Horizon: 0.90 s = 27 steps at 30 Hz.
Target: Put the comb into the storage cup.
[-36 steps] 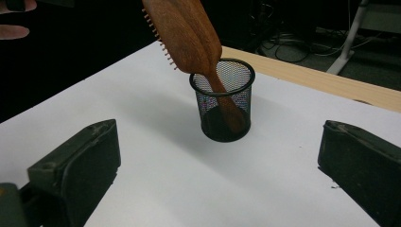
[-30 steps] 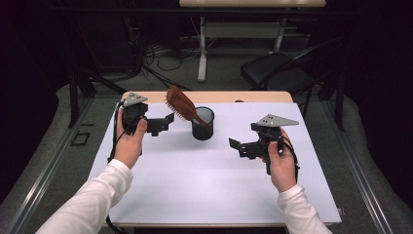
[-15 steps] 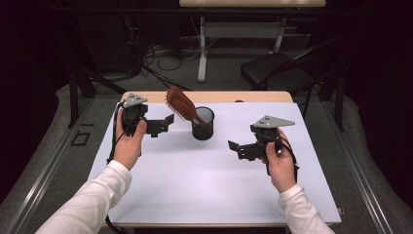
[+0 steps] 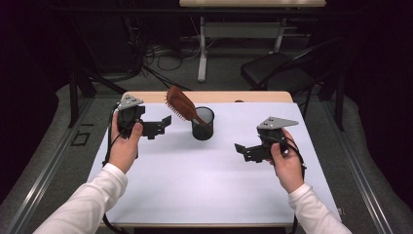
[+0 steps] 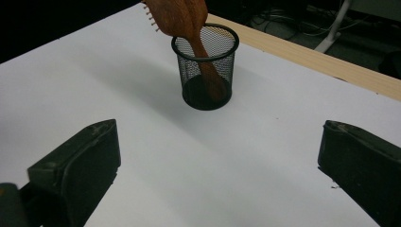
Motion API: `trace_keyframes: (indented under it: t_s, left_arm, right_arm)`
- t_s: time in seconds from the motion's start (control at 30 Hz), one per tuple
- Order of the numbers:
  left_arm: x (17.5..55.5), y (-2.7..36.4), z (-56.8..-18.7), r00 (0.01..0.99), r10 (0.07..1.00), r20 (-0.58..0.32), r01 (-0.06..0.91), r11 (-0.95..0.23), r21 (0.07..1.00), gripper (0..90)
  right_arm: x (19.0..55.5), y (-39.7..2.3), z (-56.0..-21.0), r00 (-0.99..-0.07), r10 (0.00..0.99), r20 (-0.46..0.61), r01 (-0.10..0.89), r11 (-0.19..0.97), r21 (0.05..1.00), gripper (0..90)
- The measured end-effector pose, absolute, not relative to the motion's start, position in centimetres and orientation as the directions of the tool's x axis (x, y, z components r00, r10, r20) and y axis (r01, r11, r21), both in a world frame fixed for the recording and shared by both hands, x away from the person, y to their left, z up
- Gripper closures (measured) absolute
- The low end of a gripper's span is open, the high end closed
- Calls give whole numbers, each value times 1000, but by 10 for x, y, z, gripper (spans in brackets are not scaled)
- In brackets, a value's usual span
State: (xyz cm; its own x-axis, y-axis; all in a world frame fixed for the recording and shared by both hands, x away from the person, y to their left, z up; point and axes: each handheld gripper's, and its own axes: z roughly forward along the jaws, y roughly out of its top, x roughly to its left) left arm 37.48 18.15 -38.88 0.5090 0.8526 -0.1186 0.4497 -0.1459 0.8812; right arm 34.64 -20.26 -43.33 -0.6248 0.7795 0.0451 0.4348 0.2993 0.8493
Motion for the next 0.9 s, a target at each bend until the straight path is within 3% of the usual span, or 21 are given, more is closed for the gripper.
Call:
trace_keyframes:
  t_s: [0.9]
  left_arm:
    - [351, 208, -412, 503, 854, -132, 464, -138, 875, 6]
  right_arm:
    - [330, -231, -441, -593, 805, 19, 447, 310, 839, 0]
